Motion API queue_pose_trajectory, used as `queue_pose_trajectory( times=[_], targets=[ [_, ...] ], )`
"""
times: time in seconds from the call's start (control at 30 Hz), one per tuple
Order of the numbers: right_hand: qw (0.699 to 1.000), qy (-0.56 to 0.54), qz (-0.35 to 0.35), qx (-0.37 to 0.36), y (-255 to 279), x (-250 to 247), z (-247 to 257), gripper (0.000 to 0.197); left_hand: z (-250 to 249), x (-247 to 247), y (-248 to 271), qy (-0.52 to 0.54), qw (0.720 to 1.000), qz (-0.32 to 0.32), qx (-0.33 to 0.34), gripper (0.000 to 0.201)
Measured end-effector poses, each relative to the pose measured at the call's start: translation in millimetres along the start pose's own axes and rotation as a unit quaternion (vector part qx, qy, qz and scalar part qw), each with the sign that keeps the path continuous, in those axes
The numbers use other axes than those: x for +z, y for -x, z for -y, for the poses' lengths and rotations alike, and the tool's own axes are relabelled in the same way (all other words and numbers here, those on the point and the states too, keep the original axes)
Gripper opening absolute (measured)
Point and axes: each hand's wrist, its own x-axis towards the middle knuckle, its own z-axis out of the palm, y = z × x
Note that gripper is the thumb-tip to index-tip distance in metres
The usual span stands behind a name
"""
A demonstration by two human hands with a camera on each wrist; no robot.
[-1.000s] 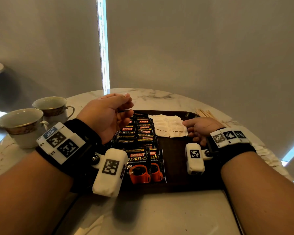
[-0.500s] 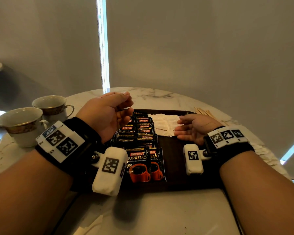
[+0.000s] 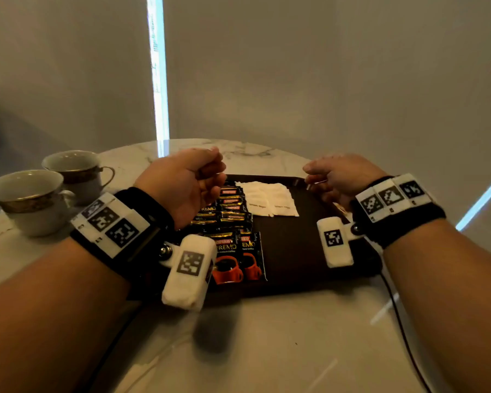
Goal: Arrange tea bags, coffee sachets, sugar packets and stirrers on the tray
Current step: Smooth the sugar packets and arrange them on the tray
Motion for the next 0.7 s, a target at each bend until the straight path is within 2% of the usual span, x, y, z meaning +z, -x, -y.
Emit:
queue_pose_trajectory(
  times=[0.07, 0.17, 0.33, 0.53, 0.7],
  targets=[
    [0.993, 0.117, -0.015, -0.014, 6, -23, 1, 0.014, 0, 3, 1, 0.003, 1.000, 0.005, -0.005, 0.015],
    [0.967, 0.249, -0.048, -0.009, 11, -60, -5, 0.013, 0, 6, 4, 0.005, 1.000, 0.014, -0.004, 0.015],
    [0.904, 0.419, -0.076, 0.047, 19, -104, -33, 0.029, 4, 12, 8, -0.007, 1.000, 0.030, 0.001, 0.016],
    [0.858, 0.503, -0.043, 0.094, 25, -107, -65, 0.048, 11, 17, 11, -0.020, 0.999, 0.043, -0.006, 0.016],
    [0.845, 0.525, -0.013, 0.101, 21, -102, -78, 0.063, 13, 17, 10, -0.024, 0.999, 0.044, -0.014, 0.015]
  ],
)
